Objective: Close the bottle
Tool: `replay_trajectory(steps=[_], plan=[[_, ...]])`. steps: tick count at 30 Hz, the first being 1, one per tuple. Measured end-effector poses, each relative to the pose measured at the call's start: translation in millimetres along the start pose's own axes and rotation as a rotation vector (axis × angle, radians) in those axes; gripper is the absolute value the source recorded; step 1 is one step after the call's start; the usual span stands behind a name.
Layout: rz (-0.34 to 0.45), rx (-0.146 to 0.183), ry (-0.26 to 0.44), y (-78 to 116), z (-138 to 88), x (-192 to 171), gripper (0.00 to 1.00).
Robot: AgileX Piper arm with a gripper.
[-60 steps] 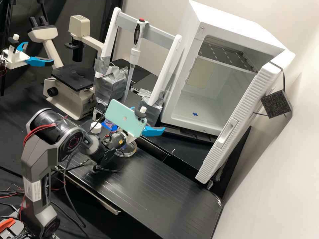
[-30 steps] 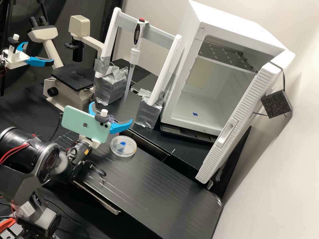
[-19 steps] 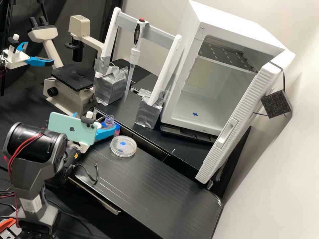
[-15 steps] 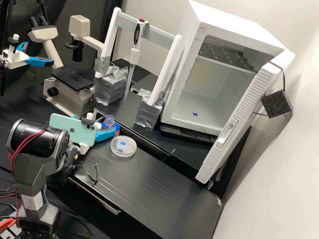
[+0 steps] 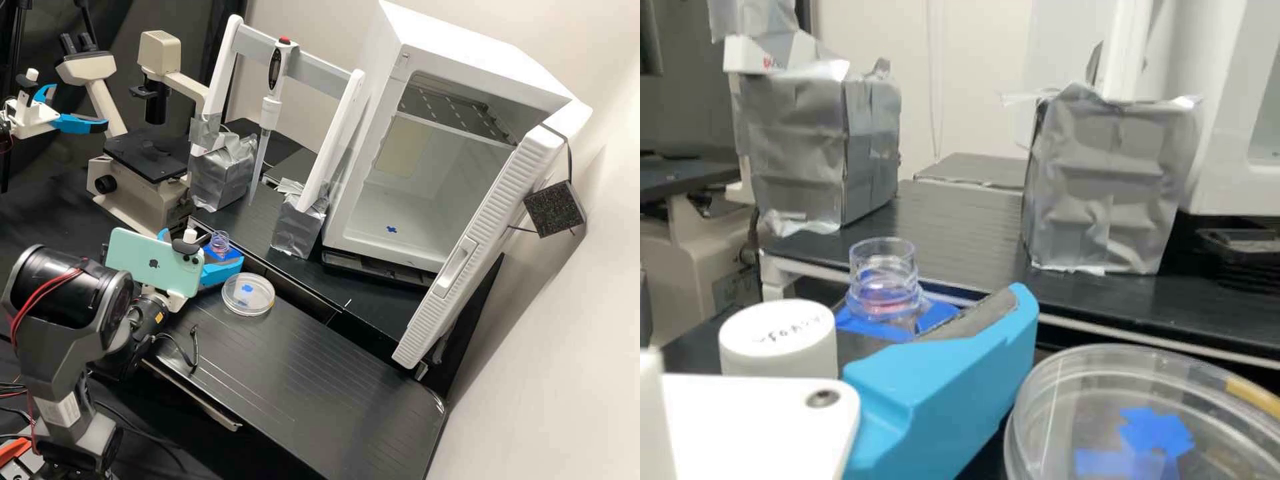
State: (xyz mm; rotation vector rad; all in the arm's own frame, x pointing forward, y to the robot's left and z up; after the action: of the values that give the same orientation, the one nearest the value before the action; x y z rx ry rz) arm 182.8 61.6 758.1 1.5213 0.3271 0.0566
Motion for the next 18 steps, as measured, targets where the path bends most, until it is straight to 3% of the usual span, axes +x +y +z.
replay_trajectory(steps=[8, 9, 18], plan=[[-0.005, -0.001, -0.001, -0.8, 0.4, 0.2, 1.0], [-0.007, -0.002, -0.003, -1.1, 0.7, 0.4, 0.0], [-0.015, -0.003, -0.01, -2.8, 2.0, 1.6, 0.0]])
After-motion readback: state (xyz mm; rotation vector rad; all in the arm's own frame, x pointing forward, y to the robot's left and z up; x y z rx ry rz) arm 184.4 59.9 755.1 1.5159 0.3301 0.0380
